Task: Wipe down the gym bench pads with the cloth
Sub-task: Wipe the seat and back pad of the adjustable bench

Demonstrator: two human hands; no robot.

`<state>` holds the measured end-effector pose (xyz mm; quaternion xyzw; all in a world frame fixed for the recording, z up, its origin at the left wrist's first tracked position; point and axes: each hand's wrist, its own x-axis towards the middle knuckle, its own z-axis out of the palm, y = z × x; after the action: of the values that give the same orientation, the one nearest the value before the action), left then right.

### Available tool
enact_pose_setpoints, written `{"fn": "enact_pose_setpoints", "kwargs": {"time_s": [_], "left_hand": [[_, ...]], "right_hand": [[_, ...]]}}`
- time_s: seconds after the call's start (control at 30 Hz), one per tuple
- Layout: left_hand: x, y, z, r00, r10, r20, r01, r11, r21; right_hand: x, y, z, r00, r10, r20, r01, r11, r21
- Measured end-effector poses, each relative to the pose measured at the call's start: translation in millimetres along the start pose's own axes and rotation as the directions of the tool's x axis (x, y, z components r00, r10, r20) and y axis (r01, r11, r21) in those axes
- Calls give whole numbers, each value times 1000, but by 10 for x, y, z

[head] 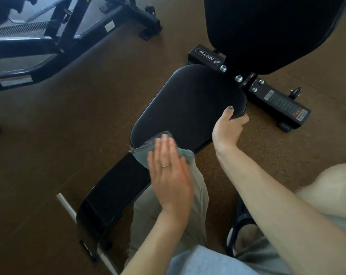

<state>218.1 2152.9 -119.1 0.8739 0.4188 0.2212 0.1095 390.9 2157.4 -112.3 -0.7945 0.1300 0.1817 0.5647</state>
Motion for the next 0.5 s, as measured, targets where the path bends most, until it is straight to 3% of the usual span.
{"fn": "enact_pose_setpoints", "kwargs": {"time_s": [0.07,0.13,0.23,0.33,0.43,0.5], "left_hand": [[-77,84,77,962,246,115,-259,957,128],[17,127,140,913,362,186,-396,895,205],[308,236,185,877,409,253,-466,851,242],[576,404,208,811,420,407,-539,806,244],[803,503,208,727,437,529,-619,751,230],[946,518,215,713,467,523,-622,766,164]], "right_hand": [[12,-13,-1,1000,8,2,-8,1000,10],[16,-4,2,1000,9,-2,-9,1000,14],[53,33,7,1000,0,14,0,1000,13],[89,47,-23,997,41,59,-45,997,65],[79,-37,-90,984,120,129,-140,976,164],[133,-119,-189,945,236,224,-293,916,272]]}}
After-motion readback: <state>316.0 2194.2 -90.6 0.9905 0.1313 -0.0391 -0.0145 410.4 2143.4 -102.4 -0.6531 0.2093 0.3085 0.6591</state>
